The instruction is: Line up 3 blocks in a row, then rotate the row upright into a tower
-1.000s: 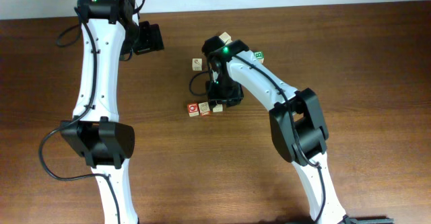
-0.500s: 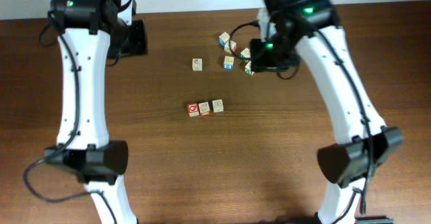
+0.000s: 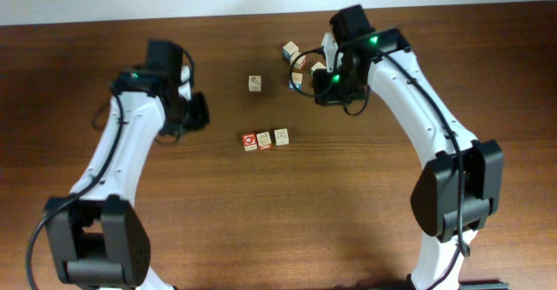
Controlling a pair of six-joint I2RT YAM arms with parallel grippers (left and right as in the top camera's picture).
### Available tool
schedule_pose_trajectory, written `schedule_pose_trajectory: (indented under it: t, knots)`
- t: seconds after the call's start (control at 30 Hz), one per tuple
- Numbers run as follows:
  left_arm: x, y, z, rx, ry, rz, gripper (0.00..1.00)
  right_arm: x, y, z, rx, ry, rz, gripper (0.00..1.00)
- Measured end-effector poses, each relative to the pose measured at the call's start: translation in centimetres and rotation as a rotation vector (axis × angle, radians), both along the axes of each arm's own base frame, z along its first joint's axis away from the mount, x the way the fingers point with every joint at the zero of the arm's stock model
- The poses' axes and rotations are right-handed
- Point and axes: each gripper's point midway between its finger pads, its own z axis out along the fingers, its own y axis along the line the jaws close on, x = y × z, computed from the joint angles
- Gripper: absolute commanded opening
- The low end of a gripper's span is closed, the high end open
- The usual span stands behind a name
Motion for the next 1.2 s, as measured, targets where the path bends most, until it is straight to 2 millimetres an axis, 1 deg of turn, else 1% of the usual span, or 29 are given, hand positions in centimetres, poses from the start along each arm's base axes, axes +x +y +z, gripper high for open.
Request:
schedule_pose_trajectory:
  t: [0.07, 0.13, 0.17, 0.23, 0.33, 0.43, 0.53, 0.67, 0.83, 0.87, 0.9, 0.97, 1.07, 1.2]
  knots:
    - [-0.1, -0.6, -2.3, -0.04, -0.007, 0.013, 0.07, 0.6, 0.5, -1.5, 0.019, -0.022, -0.013, 0.09]
    - [-0.4, -1.4, -4.6, -0.087, 0.0, 0.018, 0.06, 0.3, 0.8, -2.9, 0.025, -0.003, -0.028, 0.09]
    - [-0.6, -1.8, -5.3, -0.101, 0.011, 0.019, 0.06, 0.3, 0.8, -3.3, 0.027, 0.002, -0.036, 0.09]
    - [-0.9, -2.6, -6.1, -0.119, 0.025, 0.011, 0.06, 0.4, 1.0, -3.8, 0.033, 0.01, -0.042, 0.08]
    - [-0.8, -4.6, -7.3, -0.135, 0.032, -0.03, 0.06, 0.6, 1.5, -4.9, 0.047, 0.027, -0.048, 0.08]
    - [-1.0, -6.5, -8.4, -0.143, 0.043, -0.076, 0.06, 0.5, 2.0, -6.5, 0.05, 0.059, -0.046, 0.07]
    - [-1.0, -7.4, -8.7, -0.148, 0.038, -0.097, 0.06, 0.0, 2.4, -7.8, 0.046, 0.095, -0.049, 0.06]
    - [-0.4, -7.4, -8.5, -0.151, 0.013, -0.098, 0.06, -0.4, 3.0, -8.8, 0.046, 0.126, -0.058, 0.04]
    - [-0.2, -7.2, -8.6, -0.136, 0.006, -0.094, 0.03, -1.1, 4.0, -10.3, 0.038, 0.163, -0.06, 0.04]
    - [-0.2, -7.1, -8.6, -0.13, 0.005, -0.092, 0.04, -1.2, 4.2, -10.5, 0.037, 0.169, -0.063, 0.04]
    - [-0.1, -7.1, -8.6, -0.127, 0.001, -0.092, 0.08, -1.3, 4.3, -10.6, 0.036, 0.173, -0.065, 0.04]
    - [0.1, -7.1, -8.6, -0.125, -0.007, -0.092, 0.1, -1.3, 4.3, -10.6, 0.037, 0.176, -0.072, 0.04]
    - [0.3, -7.7, -9.2, -0.127, -0.012, -0.114, 0.09, -1.4, 4.5, -10.6, 0.038, 0.181, -0.08, 0.04]
    - [0.2, -8.2, -9.6, -0.135, -0.012, -0.15, 0.06, -1.6, 5.0, -10.6, 0.038, 0.184, -0.091, 0.04]
